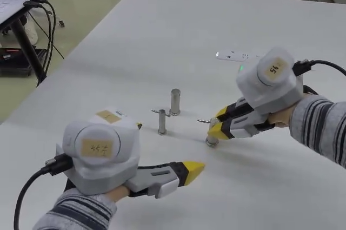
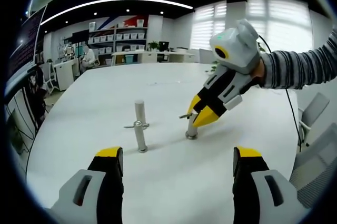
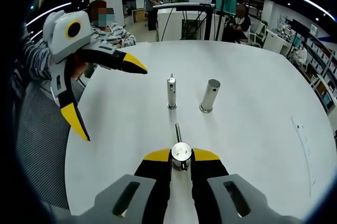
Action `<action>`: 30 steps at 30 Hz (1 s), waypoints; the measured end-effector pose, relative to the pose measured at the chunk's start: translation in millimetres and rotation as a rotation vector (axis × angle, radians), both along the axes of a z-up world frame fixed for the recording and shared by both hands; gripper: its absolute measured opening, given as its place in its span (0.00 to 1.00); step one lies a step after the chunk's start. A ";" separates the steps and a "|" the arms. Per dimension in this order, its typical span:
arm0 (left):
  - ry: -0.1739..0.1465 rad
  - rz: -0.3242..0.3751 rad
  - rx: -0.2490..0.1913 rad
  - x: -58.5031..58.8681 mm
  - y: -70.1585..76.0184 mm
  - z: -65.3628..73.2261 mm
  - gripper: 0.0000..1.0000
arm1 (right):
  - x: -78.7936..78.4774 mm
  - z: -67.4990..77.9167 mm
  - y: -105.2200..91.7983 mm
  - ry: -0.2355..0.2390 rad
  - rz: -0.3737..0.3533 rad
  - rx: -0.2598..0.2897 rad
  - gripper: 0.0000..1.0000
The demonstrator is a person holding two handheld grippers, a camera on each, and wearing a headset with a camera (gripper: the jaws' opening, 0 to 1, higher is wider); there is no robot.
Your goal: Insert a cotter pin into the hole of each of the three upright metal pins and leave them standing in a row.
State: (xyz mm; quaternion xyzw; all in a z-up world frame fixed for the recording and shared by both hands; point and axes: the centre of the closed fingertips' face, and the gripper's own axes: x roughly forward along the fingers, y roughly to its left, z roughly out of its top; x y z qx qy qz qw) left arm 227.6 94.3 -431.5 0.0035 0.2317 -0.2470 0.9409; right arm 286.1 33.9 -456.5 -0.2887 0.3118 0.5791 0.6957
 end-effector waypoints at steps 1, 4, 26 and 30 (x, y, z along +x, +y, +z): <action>0.001 0.000 0.000 0.1 0.2 -0.3 0.85 | 0.3 -0.4 0.0 -0.001 0.002 -0.003 0.08; 0.000 -0.001 -0.001 0.1 -0.1 -0.3 0.84 | 1.4 -0.5 0.4 0.000 0.007 -0.001 0.08; 0.027 -0.005 -0.008 -1.9 -1.5 -5.0 0.84 | 6.3 -1.6 -1.7 0.004 0.003 0.012 0.09; 0.028 -0.009 -0.005 -2.6 -2.7 -5.0 0.84 | 6.5 -1.8 -2.2 0.002 -0.001 0.006 0.12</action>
